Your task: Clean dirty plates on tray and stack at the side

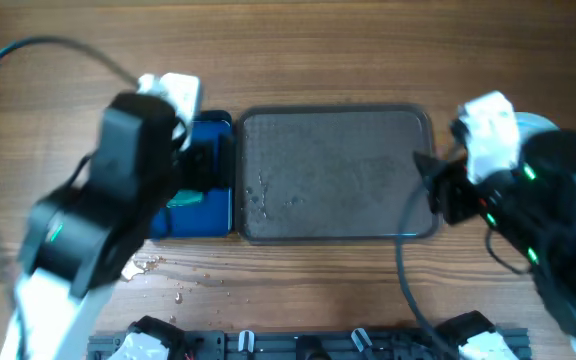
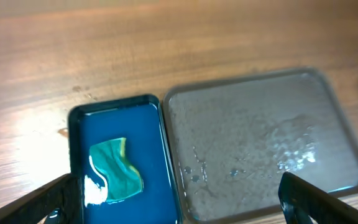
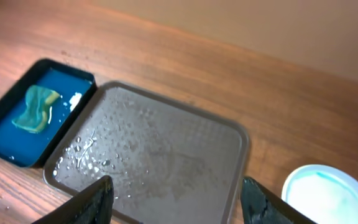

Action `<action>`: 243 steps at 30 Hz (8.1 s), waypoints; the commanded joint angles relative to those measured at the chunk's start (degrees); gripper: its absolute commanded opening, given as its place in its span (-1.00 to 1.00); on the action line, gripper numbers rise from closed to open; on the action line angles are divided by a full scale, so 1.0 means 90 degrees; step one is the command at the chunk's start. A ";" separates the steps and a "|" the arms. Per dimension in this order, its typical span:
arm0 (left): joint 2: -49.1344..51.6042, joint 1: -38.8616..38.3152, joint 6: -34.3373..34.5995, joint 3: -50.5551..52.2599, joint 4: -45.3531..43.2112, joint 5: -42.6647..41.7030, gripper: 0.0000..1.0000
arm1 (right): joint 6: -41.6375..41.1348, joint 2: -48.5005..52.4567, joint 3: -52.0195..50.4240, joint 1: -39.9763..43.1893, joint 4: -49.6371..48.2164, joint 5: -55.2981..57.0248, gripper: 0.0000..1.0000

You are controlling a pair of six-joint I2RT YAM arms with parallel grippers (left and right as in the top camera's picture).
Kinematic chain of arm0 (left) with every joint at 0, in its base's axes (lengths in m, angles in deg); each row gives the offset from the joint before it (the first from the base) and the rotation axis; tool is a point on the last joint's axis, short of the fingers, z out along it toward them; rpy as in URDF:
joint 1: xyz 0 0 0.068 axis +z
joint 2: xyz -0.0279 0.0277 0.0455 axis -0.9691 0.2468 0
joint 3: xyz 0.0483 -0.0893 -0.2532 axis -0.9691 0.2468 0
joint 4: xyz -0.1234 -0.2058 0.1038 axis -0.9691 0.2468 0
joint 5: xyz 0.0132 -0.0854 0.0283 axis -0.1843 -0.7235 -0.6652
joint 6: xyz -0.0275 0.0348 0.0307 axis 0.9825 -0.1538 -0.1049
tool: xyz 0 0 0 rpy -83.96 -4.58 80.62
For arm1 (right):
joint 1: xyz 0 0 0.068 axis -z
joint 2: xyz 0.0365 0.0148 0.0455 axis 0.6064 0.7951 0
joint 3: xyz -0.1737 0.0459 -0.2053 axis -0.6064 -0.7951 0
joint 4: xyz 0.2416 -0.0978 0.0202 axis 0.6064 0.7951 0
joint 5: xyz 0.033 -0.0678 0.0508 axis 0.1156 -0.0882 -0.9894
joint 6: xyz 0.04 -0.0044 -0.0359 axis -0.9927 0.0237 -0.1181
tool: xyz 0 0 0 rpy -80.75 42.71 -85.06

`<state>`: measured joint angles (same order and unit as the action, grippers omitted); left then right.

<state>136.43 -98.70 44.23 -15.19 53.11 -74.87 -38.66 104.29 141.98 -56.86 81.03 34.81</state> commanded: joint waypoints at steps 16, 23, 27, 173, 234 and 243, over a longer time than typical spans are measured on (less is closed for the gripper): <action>-0.3228 -0.0012 0.0670 -0.0124 0.0974 0.0107 1.00 | -0.0209 -0.1146 0.0010 -0.0032 0.0816 0.0381 0.99; -0.3228 -0.0012 0.0670 -0.0124 0.1190 0.0109 1.00 | -0.0226 -0.1146 0.0010 -0.0032 0.0886 0.0381 0.99; -0.3228 -0.0012 0.0670 -0.0124 0.1212 0.0109 1.00 | -0.0226 -0.1146 0.0010 -0.0032 0.0886 0.0381 1.00; -0.6960 0.2373 0.2455 0.9248 -0.6676 -0.2234 1.00 | -0.0219 -0.1156 0.0010 -0.0029 0.0889 0.0381 1.00; -0.6960 0.2373 0.2455 0.9248 -0.6676 -0.2234 1.00 | -0.1712 -0.5875 -0.9054 0.2465 -0.7225 -0.2127 1.00; -0.6958 0.2373 0.2458 0.9248 -0.6676 -0.2234 1.00 | -0.0357 -0.5872 -0.9051 0.2465 -0.7208 -0.1889 1.00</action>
<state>74.36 -77.78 66.02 67.98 -7.44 -94.26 -47.38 52.17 60.61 -34.96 16.24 16.89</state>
